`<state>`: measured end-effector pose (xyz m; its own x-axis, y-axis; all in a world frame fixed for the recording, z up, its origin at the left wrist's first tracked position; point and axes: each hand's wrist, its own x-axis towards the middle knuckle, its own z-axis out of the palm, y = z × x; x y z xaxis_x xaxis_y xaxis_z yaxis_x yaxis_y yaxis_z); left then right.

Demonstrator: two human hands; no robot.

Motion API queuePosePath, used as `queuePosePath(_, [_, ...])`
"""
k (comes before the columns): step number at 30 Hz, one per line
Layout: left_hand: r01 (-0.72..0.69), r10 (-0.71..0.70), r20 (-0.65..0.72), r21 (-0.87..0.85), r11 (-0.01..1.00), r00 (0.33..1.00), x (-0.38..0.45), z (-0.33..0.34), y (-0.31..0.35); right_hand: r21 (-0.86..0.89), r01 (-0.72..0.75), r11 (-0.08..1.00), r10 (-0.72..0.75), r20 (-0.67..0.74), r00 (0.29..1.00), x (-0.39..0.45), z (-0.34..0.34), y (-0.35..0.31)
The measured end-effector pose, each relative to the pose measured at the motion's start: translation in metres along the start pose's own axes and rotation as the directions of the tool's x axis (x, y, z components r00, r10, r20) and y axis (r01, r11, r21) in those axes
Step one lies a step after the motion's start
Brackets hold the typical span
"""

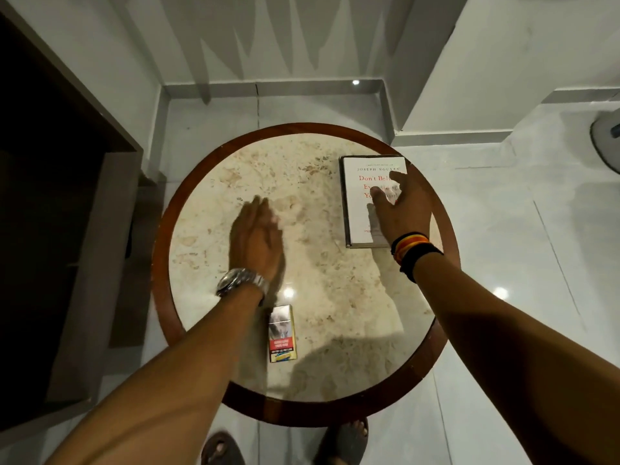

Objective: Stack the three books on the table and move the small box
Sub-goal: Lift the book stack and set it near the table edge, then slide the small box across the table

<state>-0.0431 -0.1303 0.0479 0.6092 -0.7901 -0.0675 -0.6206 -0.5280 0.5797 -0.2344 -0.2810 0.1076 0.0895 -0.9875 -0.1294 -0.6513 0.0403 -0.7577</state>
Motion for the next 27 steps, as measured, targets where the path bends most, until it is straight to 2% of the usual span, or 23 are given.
queuePosePath(6, [0.112,-0.105,-0.040,0.256,0.960,0.994,-0.064,-0.023,-0.100,-0.049,0.078,0.996,-0.077,0.022,0.997,-0.029,0.023,-0.007])
queuePosePath(9, [0.130,-0.115,-0.065,0.338,0.932,0.991,-0.085,-0.018,-0.114,-0.096,0.139,0.986,-0.123,0.155,0.980,-0.071,0.037,-0.003])
queuePosePath(13, [0.112,-0.098,-0.059,0.325,0.939,0.993,-0.085,-0.012,-0.122,-0.104,0.227,0.968,-0.176,0.363,0.915,-0.148,0.053,0.013])
queuePosePath(17, [0.100,-0.086,-0.057,0.318,0.943,0.995,-0.085,-0.013,-0.123,-0.137,0.245,0.960,-0.142,0.514,0.846,-0.200,0.050,0.022])
queuePosePath(22, [0.098,-0.087,-0.049,0.328,0.940,0.995,-0.087,-0.015,-0.124,-0.430,0.163,0.888,0.052,0.446,0.893,-0.237,0.058,0.026])
queuePosePath(27, [0.091,-0.083,-0.039,0.336,0.938,0.996,-0.086,-0.015,-0.124,-0.477,0.026,0.879,0.153,0.332,0.931,-0.249,0.082,0.022])
